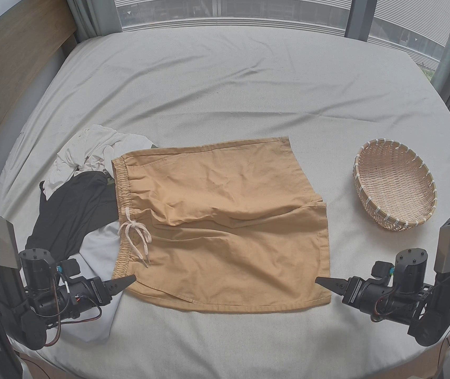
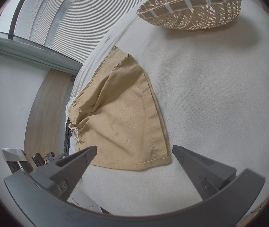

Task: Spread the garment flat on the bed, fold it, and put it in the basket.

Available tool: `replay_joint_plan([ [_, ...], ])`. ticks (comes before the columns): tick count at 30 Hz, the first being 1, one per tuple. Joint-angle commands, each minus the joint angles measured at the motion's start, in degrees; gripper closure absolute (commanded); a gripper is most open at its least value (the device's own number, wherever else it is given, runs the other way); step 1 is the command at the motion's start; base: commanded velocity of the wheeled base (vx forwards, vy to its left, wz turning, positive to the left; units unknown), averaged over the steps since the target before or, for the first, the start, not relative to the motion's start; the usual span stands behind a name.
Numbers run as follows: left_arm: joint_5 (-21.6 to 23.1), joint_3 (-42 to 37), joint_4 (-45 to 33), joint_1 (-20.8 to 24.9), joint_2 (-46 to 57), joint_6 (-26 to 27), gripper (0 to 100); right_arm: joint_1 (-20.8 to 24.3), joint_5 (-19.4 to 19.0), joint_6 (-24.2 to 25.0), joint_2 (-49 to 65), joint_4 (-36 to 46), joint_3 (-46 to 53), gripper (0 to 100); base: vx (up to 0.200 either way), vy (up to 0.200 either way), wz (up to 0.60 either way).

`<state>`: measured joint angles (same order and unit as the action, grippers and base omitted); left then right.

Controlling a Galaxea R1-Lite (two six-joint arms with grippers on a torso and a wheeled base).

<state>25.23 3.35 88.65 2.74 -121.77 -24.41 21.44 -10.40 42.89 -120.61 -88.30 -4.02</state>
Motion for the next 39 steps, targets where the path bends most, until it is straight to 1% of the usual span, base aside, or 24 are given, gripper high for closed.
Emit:
replay_joint_plan([
  [1, -0.01, 0.43, 0.03, -0.19, -2.51, -0.12, 0, -0.17, 0.03, 0.0, 0.73, -0.03, 0.07, 0, 0.0, 0.0, 0.0],
  [12, -0.1, 6.23, -0.06, -0.55, -5.49, -0.29, 0, 0.18, 0.12, 0.0, 1.96, -0.03, -0.02, 0, 0.0, 0.0, 0.0],
  [17, -0.1, 6.67, 0.03, -0.55, -6.37, -0.29, 0, 0.09, 0.2, 0.09, 2.05, -0.03, 0.07, 0, 0.0, 0.0, 0.0],
  [18, -0.1, 6.84, 0.03, -0.63, -6.72, -0.29, 100, 0.0, 0.2, 0.0, 1.96, -0.03, 0.07, 0, 0.0, 0.0, 0.0],
  [27, 0.25, 7.46, 0.03, -0.63, -7.78, -0.38, 100, -0.17, -0.06, 0.0, 0.82, -0.03, 0.95, 0, 0.0, 0.0, 0.0],
  [35, 0.43, 4.38, 0.03, -0.63, -4.61, -0.38, 100, -0.09, -0.06, -0.17, -4.98, -0.12, 0.68, 0, 0.0, 0.0, 0.0],
  [39, 0.43, 4.29, 0.03, -0.63, -4.26, -0.29, 100, -0.17, 0.12, -0.17, -7.36, -0.21, -0.9, 0, 0.0, 0.0, 0.0],
])
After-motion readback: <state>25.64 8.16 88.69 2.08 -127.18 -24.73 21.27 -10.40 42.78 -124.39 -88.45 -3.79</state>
